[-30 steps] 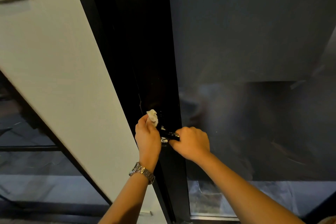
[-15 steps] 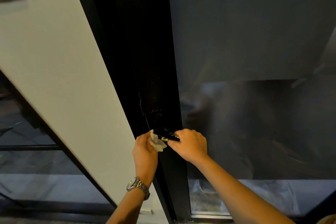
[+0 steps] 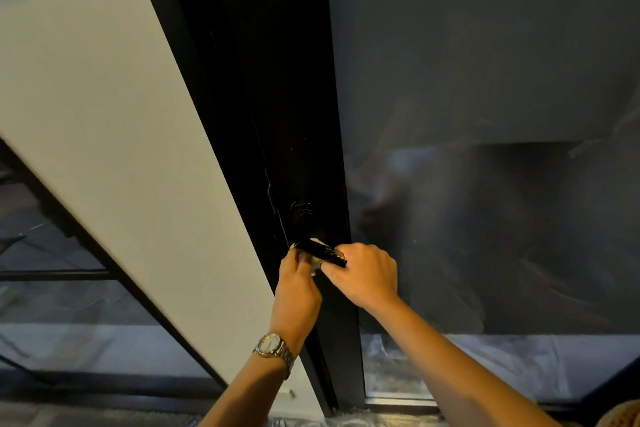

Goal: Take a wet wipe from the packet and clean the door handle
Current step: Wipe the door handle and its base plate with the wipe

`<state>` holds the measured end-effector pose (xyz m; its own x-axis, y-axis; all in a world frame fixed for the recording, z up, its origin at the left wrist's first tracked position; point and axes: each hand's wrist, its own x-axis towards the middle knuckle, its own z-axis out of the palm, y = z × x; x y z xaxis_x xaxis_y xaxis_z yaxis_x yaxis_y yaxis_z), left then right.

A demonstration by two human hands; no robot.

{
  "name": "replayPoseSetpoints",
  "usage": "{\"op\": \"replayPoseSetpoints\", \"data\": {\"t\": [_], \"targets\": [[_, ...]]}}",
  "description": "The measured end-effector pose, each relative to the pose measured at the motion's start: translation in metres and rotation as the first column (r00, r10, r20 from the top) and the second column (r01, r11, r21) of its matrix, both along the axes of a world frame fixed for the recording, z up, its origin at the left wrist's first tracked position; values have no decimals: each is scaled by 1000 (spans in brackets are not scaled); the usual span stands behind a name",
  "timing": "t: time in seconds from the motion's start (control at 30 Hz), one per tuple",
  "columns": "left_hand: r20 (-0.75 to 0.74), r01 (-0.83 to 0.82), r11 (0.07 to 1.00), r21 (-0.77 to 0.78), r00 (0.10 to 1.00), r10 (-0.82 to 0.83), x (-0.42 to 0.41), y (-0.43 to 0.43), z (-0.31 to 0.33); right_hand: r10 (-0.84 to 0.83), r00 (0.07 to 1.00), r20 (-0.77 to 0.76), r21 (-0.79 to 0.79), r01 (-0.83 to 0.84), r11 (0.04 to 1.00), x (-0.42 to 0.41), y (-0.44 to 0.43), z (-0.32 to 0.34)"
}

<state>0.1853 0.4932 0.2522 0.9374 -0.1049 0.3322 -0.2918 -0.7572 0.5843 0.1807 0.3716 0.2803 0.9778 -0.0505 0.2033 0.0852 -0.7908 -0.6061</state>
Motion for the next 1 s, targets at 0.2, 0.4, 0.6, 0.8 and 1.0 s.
{"op": "replayPoseSetpoints", "data": {"t": [0.2, 0.4, 0.6, 0.8, 1.0], "targets": [[-21, -126, 981, -145, 992, 124, 3, -7, 5, 3, 1000, -6, -8, -3, 1000, -2, 1, 2], [14, 66, 990, 126, 998, -69, 1, -7, 3, -10, 1000, -7, -22, 9, 1000, -1, 0, 2], [-39, -34, 993, 117, 999, 39, 0, -7, -1, -6, 1000, 0, -29, 6, 1000, 0, 0, 1], [96, 134, 750, 648, 962, -255, -1, 5, 0, 2, 1000, 7, -25, -2, 1000, -2, 0, 3], [92, 55, 809, 585, 987, -134, 2, -5, -1, -2, 1000, 2, -31, 2, 1000, -3, 0, 6]]}}
